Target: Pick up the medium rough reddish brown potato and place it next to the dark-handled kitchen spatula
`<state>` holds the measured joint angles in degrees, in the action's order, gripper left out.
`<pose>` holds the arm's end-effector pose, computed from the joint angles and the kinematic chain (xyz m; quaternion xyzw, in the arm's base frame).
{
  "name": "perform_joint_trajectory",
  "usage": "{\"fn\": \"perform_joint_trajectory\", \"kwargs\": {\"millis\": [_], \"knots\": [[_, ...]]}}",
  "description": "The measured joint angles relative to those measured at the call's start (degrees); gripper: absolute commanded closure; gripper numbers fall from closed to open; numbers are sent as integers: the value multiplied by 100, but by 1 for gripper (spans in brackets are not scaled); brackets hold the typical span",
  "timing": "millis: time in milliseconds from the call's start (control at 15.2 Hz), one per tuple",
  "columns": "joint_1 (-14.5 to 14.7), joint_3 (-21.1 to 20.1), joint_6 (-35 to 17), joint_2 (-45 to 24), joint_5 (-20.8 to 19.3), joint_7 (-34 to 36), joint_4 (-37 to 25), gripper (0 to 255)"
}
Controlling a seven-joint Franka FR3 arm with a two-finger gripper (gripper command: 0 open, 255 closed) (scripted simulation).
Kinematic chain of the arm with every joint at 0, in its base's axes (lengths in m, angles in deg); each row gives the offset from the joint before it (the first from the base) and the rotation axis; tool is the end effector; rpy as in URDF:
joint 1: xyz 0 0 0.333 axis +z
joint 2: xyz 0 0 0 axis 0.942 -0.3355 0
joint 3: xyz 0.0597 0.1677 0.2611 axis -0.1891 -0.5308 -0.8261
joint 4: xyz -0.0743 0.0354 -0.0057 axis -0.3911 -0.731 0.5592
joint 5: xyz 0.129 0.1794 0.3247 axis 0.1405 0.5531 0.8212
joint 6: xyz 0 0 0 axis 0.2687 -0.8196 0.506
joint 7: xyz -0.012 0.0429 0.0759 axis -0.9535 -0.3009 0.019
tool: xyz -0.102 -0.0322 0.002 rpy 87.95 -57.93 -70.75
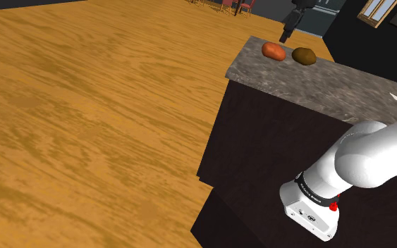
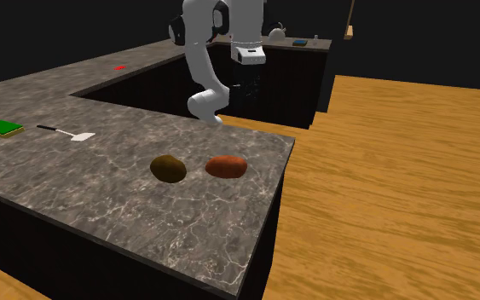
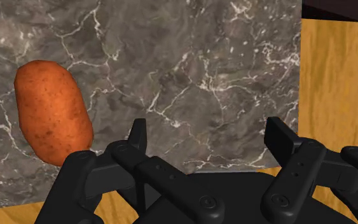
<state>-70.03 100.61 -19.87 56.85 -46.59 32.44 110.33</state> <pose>0.4075 -0.1663 0.6202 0.9922 0.1238 0.0092 0.0122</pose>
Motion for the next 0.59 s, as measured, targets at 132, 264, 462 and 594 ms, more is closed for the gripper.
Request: {"fn": "perform_joint_trajectory", "kwargs": {"millis": [132, 264, 462, 594], "knots": [[10, 215, 73, -435, 61, -397, -382, 0], [-7, 449, 94, -920, 154, -839, -757, 0], [-75, 739, 227, -1709, 368, -1489, -1454, 0], [-167, 898, 369, -2373, 595, -1932, -2084, 0]]}}
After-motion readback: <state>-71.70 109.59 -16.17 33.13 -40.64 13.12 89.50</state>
